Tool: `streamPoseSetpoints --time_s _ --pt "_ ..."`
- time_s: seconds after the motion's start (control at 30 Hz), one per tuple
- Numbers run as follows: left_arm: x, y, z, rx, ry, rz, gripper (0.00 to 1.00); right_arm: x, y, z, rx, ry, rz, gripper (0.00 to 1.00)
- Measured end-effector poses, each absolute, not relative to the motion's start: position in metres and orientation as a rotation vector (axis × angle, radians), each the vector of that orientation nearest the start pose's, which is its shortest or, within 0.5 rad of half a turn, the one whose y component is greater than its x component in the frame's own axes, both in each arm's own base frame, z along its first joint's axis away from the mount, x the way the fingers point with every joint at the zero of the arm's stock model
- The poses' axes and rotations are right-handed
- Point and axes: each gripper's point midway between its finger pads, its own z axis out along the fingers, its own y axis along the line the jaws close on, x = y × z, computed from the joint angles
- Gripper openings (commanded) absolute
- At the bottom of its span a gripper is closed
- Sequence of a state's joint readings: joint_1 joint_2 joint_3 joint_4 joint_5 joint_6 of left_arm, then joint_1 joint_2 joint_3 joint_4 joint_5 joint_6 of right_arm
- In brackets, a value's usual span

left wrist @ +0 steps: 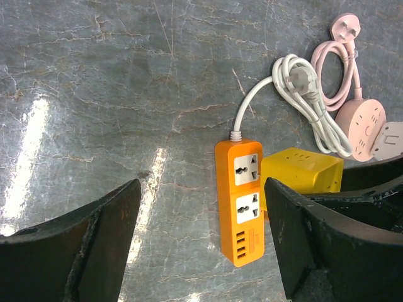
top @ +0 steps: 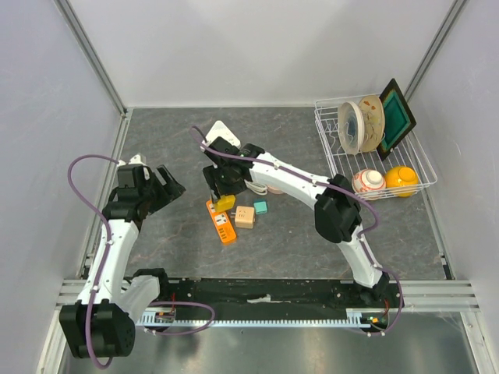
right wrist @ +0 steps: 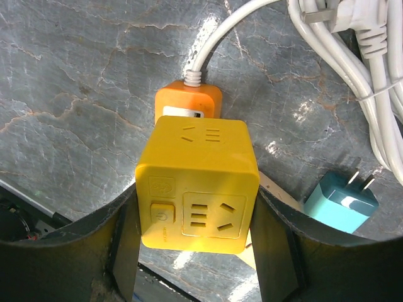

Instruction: Insert the plug

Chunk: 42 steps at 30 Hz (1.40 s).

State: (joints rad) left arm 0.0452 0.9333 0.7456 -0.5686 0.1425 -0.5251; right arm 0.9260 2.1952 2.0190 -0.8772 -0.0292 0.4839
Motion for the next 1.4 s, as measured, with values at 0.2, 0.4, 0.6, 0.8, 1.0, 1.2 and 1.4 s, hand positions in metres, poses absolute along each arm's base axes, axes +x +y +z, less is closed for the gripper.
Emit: streamPoseSetpoints --time_s 0.2,0.4,0.6,0.8,1.0,1.2,1.4 --pt "0.270 -0.035 0.146 -0.587 2.277 -0.425 0.86 0.291 0.436 0.109 -0.615 2.652 0.514 0.00" --pt "0.270 -0.036 0.145 -0.588 2.280 -0.433 0.86 0.289 0.445 0.108 -0.631 2.644 0.537 0.00" --pt "0.270 -0.037 0.143 -0.585 2.282 -0.447 0.85 0.287 0.446 0.102 -0.639 2.653 0.524 0.00" --pt "0.271 -0.037 0.143 -0.585 2.279 -0.449 0.85 0.287 0.447 0.101 -0.640 2.650 0.518 0.00" --pt "0.271 -0.036 0.143 -0.587 2.277 -0.452 0.85 0.289 0.445 0.101 -0.634 2.642 0.488 0.00" --pt "0.271 -0.036 0.142 -0.589 2.276 -0.453 0.85 0.291 0.442 0.097 -0.610 2.643 0.444 0.00" --pt "0.271 -0.035 0.142 -0.591 2.276 -0.452 0.85 0.291 0.444 0.091 -0.590 2.651 0.428 0.00"
